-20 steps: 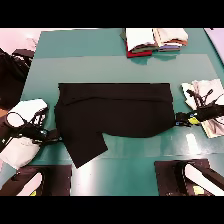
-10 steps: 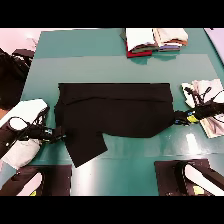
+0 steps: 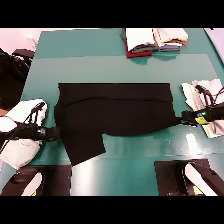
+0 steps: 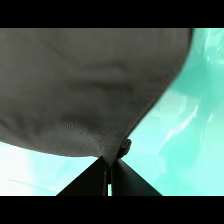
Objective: Fold the shirts.
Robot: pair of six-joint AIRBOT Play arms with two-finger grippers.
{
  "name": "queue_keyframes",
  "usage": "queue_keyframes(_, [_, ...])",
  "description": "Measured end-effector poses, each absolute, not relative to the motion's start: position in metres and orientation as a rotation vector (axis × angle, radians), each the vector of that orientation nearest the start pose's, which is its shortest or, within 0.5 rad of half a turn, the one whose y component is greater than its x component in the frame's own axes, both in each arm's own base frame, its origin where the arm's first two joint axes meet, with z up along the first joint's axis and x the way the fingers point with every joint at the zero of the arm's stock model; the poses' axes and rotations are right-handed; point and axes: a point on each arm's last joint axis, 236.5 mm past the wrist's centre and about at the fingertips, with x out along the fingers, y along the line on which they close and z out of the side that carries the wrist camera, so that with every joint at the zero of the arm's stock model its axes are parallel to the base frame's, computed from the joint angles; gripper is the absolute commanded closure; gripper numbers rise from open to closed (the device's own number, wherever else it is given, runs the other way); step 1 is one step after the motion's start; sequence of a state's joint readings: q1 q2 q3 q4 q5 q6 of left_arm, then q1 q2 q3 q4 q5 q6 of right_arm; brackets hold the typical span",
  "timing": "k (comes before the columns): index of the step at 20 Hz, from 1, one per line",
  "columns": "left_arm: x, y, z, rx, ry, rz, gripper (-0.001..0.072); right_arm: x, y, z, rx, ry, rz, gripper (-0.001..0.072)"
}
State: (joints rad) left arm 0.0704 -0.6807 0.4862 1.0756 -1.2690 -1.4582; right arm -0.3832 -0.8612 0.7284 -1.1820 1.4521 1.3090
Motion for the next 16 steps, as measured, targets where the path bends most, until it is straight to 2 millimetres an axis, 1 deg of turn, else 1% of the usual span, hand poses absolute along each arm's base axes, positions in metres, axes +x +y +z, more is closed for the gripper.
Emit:
queue_keyframes(4, [0.168,-0.096,0.003,-0.380,1.366,-0.330,0.0685,0.197,-0.007,0.014,0.366,1.426,0.094,0.0696])
queue_keyframes(5, [0.167,-0.096,0.011,-0.376,1.352,-0.334,0.0685,0.193,-0.009,0.017,0.349,1.423,0.084,0.0696])
queue_keyframes(7, [0.176,-0.096,0.026,-0.367,1.307,-0.337,0.0685,0.191,-0.011,0.020,0.321,1.413,0.070,0.0696])
queue_keyframes(9, [0.196,-0.093,0.041,-0.362,1.247,-0.329,0.0685,0.198,-0.013,0.021,0.306,1.400,0.062,0.0696])
queue_keyframes(11, [0.224,-0.090,0.051,-0.352,1.193,-0.320,0.0684,0.212,-0.013,0.022,0.289,1.401,0.069,0.0696])
queue_keyframes(12, [0.239,-0.088,0.054,-0.346,1.172,-0.317,0.0684,0.222,-0.013,0.024,0.281,1.398,0.076,0.0696])
queue_keyframes(14, [0.274,-0.082,0.057,-0.333,1.141,-0.302,0.0684,0.248,-0.014,0.026,0.268,1.392,0.082,0.0697])
queue_keyframes(16, [0.309,-0.075,0.053,-0.326,1.126,-0.280,0.0683,0.278,-0.014,0.026,0.265,1.392,0.089,0.0696])
